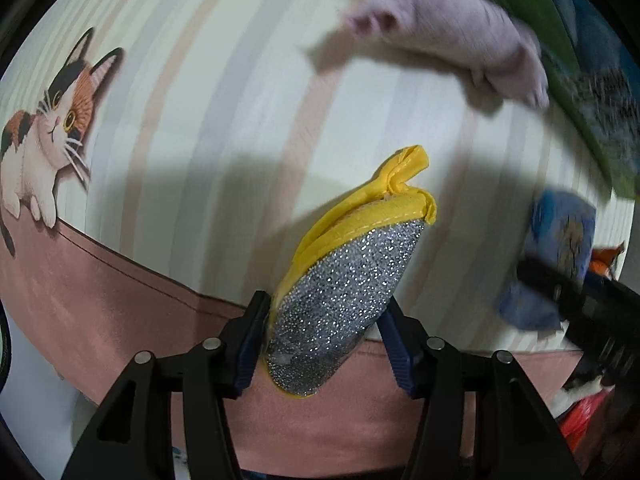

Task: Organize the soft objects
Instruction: 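Carry both items into the box and open both grippers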

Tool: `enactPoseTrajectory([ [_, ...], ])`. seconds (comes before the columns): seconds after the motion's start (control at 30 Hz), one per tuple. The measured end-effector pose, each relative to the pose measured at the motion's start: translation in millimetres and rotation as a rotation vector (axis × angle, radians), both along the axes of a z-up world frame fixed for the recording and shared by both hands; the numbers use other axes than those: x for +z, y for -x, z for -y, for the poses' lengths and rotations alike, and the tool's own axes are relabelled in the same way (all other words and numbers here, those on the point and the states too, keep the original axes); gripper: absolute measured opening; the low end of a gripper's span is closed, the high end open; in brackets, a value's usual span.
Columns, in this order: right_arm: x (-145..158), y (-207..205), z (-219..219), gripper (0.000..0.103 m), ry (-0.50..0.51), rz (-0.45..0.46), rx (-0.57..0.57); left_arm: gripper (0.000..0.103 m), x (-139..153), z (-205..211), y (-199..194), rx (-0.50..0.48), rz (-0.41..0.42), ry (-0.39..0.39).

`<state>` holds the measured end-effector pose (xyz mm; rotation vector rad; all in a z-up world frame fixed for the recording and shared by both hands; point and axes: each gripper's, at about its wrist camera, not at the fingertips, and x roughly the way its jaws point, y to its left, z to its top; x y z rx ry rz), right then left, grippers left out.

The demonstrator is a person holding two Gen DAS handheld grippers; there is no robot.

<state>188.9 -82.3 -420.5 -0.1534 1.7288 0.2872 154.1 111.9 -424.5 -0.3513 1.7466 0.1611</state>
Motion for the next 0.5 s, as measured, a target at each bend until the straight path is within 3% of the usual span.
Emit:
enactPoseTrajectory([
  [0.1,-3.6,21.6,12.7,0.063,0.004,-0.041,0.019,0.065,-3.1,8.5,-2.3,-0.042,-0.006,-0.012],
  [0.23,-2.1,28.4,25.6,0.067,-0.031,-0.045,-0.025,0.065,-3.3,27.1,-8.8,-0.115,0.004,-0.069],
  [0.27,-1.0,28.1,27.0,0.067,-0.031,-0.039,-0.038,0.063,-2.9,29.7,-9.3,-0.123,0.008,-0.079],
  [0.33,2.1,27.1,30.1,0.067,-0.032,-0.018,-0.053,0.041,1.8,38.3,-15.0,-0.133,0.022,-0.081],
  [0.5,17.2,26.6,47.2,0.051,-0.032,0.027,-0.037,0.040,18.3,58.3,-11.5,-0.139,0.038,-0.088],
])
